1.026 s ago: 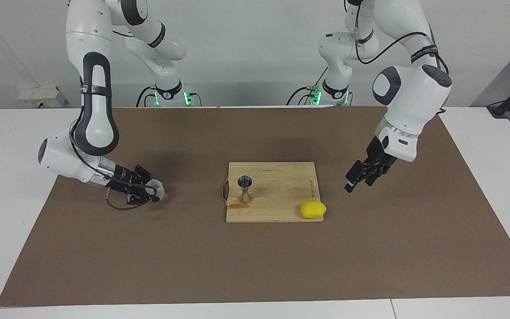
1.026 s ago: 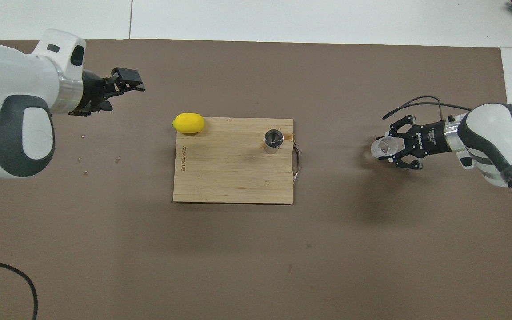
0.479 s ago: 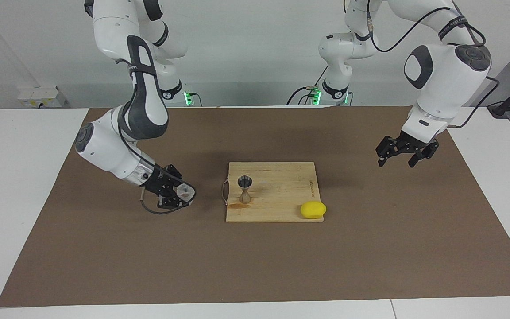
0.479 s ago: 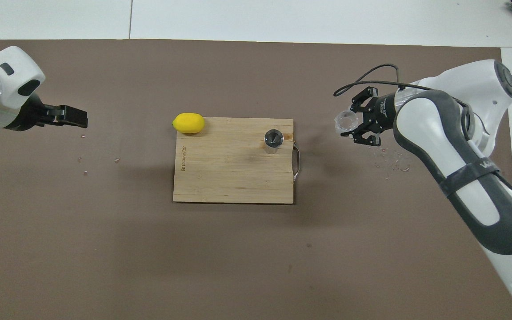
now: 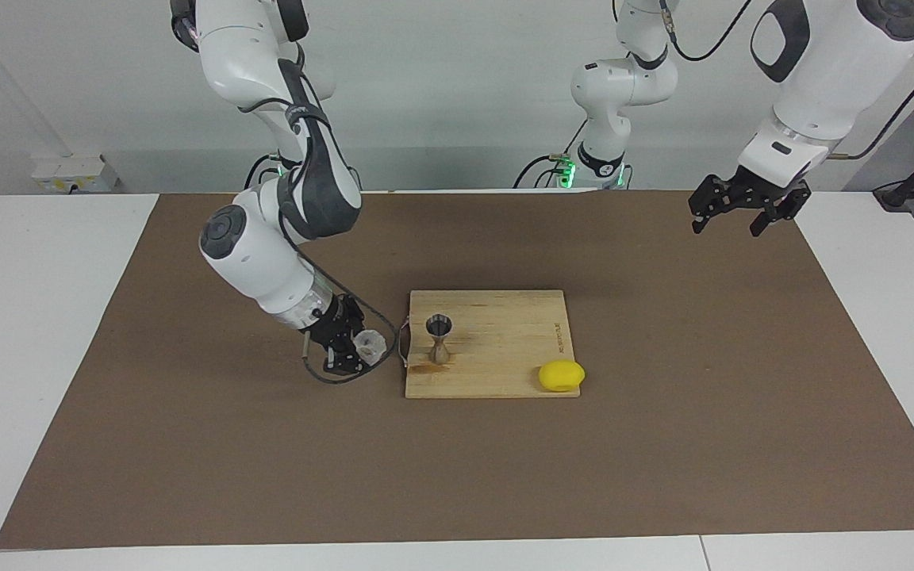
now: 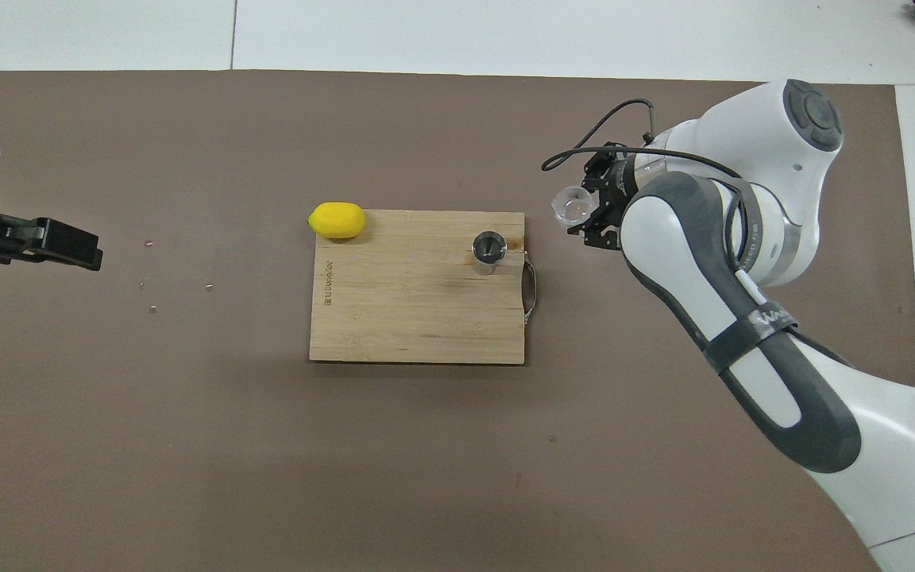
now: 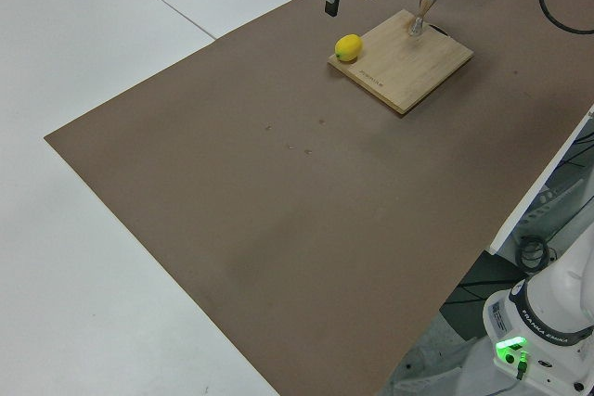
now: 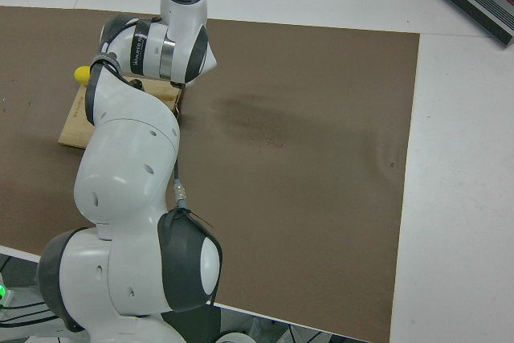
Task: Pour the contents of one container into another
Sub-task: 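Carry the clear cup with the right gripper above the dark cup, then tilt the clear cup with the right gripper to pour into the dark cup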
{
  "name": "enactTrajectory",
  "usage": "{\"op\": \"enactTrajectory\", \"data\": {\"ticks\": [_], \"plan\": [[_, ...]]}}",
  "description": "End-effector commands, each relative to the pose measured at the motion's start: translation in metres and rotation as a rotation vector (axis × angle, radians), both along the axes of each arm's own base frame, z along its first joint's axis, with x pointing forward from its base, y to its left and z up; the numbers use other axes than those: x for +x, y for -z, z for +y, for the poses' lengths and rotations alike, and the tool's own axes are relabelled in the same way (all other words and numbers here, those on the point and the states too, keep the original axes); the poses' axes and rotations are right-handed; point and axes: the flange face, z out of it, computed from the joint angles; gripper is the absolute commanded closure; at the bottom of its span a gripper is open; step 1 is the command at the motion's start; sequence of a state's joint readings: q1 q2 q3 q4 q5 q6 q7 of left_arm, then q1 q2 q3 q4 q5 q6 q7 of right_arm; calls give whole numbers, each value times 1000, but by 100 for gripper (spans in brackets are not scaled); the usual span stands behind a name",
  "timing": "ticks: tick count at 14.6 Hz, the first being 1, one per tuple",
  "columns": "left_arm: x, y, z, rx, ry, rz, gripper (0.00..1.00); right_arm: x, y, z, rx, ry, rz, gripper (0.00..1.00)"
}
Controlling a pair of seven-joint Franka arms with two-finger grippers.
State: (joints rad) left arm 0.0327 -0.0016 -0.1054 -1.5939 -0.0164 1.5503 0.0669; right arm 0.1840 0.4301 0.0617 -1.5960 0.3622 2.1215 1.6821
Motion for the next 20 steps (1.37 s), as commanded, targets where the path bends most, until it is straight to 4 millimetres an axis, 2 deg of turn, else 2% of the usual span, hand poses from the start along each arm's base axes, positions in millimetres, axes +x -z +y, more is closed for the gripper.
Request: {"op": "enactTrajectory", "data": {"ticks": [1, 3, 6, 7, 9, 16, 18, 20], "plan": [[-15, -15, 3, 23, 16, 21, 0, 7, -8, 33, -35, 9, -7, 98], [-21, -10, 4, 25, 11, 24, 0, 1, -5, 49, -96, 7, -6, 98], [-22, -15, 8, 21, 9, 18, 0, -9, -17, 88, -154, -56, -22, 98], [-23, -22, 7, 21, 6, 12, 0, -12, -17, 93, -179, -63, -20, 98], [-24, -21, 2, 21, 14, 14, 0, -21, -16, 113, -246, -115, -43, 98], [-27, -21, 6, 22, -1, 11, 0, -29, -24, 123, -396, -206, -75, 98], [-29, -15, 5, 24, -1, 17, 0, -29, -27, 123, -425, -218, -89, 98], [-25, -15, 5, 22, -19, -41, 0, -35, -27, 135, -436, -244, -94, 98]]}}
